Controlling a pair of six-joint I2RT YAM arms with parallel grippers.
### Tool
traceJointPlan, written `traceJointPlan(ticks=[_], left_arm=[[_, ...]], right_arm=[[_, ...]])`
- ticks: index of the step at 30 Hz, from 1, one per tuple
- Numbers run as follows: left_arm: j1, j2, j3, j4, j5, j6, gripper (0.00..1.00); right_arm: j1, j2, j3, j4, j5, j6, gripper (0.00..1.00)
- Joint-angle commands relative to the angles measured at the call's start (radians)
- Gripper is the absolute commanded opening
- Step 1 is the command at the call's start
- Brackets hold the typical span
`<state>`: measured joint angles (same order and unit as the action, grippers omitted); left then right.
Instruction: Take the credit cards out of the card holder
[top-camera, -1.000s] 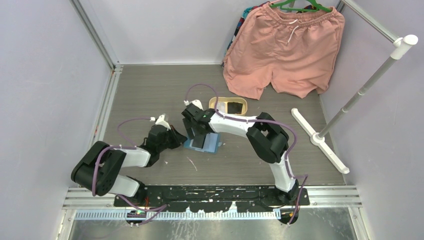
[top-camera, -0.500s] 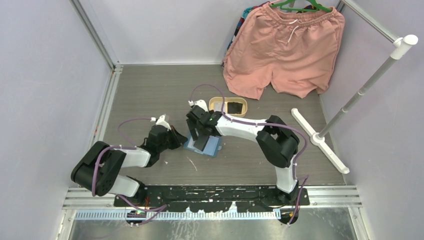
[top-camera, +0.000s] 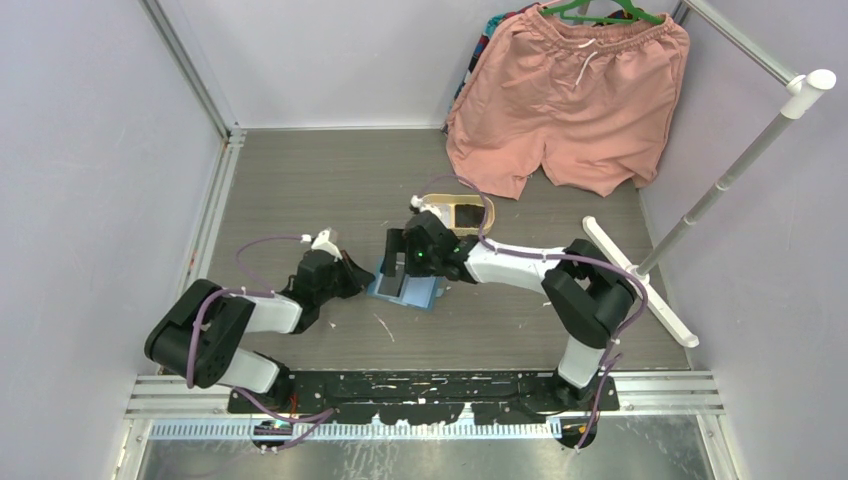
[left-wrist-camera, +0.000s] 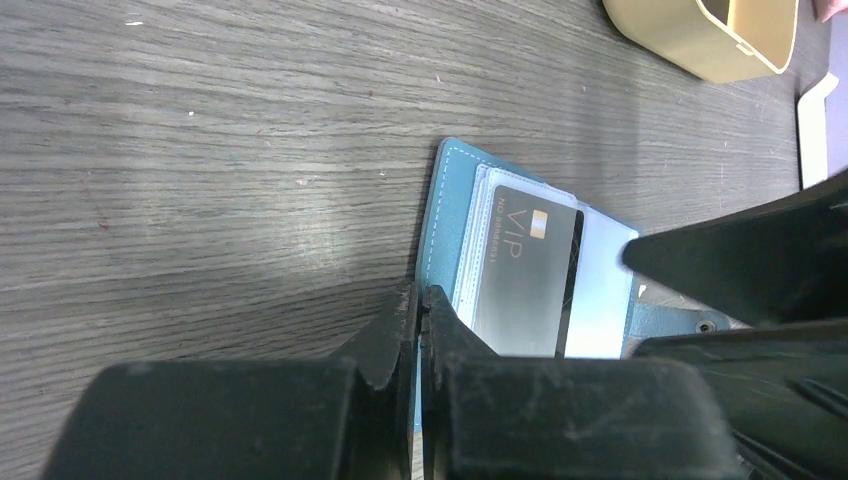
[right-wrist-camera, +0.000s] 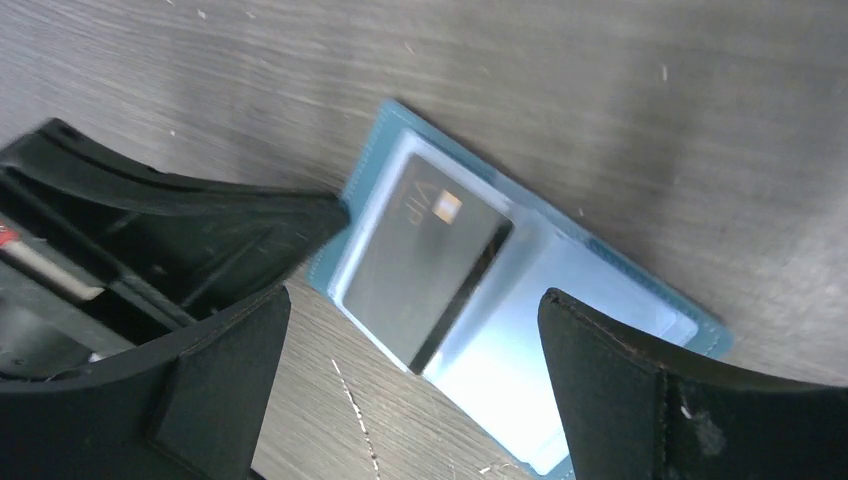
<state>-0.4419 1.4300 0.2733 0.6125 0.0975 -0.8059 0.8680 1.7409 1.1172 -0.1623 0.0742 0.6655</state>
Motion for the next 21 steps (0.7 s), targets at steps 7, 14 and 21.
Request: traceJointPlan(ticks=[7,14,21], left_arm=[[0.008,0.021,-0.014,-0.007,-0.033,0.019,0.0],[0.008,0.03,-0.017,0.003,-0.027,0.013,0.0],[0.008,0.026,-0.013,-0.005,-0.03,0.017,0.0]], right_arm=[[-0.058,-0.006,-0.223,0.475,-0.204,0.311,1.0],[-0.06,0.061,-0.245,0.598,-0.261,0.395,0.96],[-0.06,0.068,-0.267,0.619,-0.263,0.433,0.96]])
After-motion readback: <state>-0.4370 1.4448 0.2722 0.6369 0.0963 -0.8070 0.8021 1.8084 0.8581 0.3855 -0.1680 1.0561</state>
